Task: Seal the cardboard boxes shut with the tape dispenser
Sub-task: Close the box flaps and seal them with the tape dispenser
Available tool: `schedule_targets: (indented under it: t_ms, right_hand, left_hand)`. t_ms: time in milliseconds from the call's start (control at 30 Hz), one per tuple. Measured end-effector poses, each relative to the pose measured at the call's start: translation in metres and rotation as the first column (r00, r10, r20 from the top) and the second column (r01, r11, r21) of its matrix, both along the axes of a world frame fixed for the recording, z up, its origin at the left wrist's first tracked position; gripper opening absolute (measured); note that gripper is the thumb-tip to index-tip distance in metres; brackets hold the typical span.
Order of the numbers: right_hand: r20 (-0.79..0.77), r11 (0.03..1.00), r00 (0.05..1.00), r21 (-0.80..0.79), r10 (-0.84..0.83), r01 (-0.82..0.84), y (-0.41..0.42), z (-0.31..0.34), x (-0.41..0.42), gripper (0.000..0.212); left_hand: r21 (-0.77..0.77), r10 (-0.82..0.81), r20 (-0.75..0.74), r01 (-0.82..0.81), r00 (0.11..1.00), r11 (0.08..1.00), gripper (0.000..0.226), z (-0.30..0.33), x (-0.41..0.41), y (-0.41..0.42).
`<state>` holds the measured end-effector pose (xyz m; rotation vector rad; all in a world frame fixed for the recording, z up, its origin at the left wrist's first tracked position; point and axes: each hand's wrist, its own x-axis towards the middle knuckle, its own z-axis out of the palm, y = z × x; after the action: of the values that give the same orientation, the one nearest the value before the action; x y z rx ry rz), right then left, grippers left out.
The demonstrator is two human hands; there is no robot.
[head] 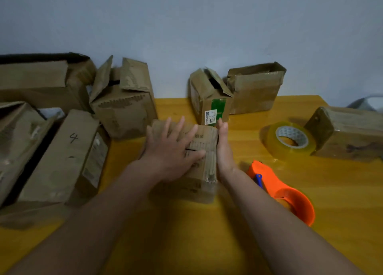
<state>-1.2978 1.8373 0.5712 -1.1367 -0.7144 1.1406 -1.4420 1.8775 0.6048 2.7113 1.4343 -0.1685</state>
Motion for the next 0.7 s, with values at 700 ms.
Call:
schedule_targets:
  t_ms: [700]
  right_hand:
    - [0.635, 0.967, 0.75, -0.015, -0.187, 0.254, -0.08, 0.037, -0.012, 0.033]
  left_hand:
    - [-0.203, 0.196, 0.064, -0.179, 0.979, 0.963, 0.063, 0.064, -0.043, -0.085]
